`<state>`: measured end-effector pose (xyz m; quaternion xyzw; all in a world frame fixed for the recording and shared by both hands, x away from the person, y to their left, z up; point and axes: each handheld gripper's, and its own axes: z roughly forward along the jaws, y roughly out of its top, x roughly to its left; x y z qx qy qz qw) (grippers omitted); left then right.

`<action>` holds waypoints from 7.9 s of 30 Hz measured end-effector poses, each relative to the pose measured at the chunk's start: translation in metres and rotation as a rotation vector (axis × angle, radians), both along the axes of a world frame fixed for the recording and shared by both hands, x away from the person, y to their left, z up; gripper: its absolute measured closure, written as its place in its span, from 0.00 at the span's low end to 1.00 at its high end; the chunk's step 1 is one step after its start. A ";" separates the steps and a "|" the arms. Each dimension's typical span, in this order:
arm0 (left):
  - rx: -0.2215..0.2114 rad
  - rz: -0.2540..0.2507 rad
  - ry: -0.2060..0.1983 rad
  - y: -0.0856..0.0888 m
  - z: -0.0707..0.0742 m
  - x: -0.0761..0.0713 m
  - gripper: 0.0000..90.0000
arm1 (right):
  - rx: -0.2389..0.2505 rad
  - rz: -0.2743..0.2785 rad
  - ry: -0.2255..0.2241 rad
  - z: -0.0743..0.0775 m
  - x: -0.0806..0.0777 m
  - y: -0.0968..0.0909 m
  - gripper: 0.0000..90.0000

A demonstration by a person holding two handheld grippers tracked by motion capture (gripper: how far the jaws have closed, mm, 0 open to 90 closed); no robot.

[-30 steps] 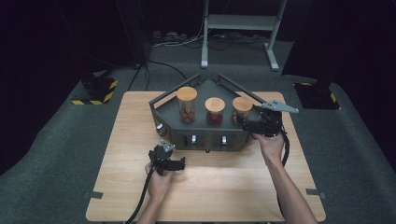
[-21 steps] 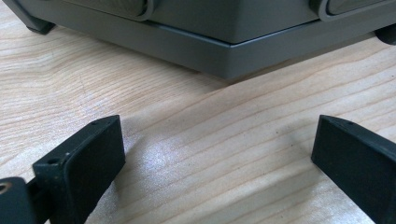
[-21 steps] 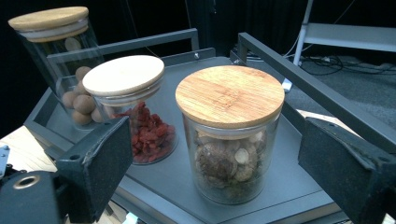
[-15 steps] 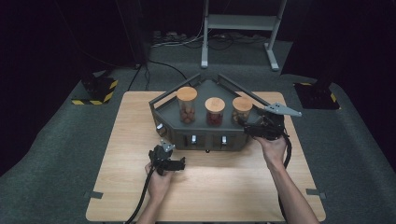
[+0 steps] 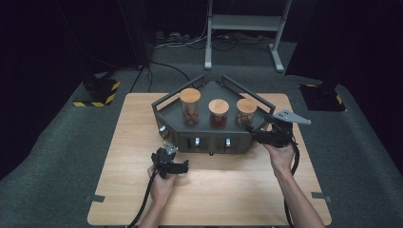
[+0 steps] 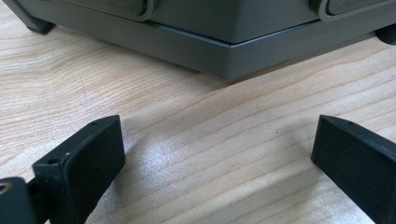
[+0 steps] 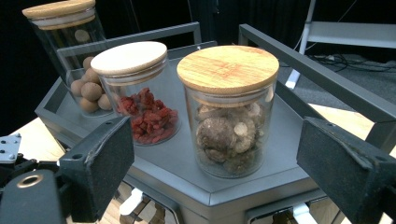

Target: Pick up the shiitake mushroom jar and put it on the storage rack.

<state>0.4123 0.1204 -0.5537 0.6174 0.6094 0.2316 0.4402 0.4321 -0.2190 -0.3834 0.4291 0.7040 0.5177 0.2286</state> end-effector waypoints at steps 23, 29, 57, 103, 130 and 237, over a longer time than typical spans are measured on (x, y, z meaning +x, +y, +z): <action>0.000 0.000 0.000 0.000 0.000 0.000 0.03 | 0.013 0.009 -0.008 -0.002 -0.012 -0.006 0.12; 0.000 0.000 0.000 0.000 0.000 0.000 0.03 | 0.010 0.007 -0.006 -0.004 -0.014 -0.008 0.12; 0.000 0.001 0.000 0.000 0.000 0.000 0.03 | 0.037 -0.008 0.013 -0.021 -0.025 -0.023 0.12; 0.001 0.001 0.001 0.000 0.000 0.000 0.03 | 0.048 -0.029 0.057 -0.052 -0.037 -0.032 0.12; 0.000 0.002 0.000 0.000 0.000 0.000 0.03 | 0.022 -0.032 0.082 -0.072 -0.038 -0.026 0.12; -0.005 0.005 -0.001 -0.001 0.000 0.000 0.02 | -0.099 -0.047 0.246 -0.151 -0.029 0.003 0.13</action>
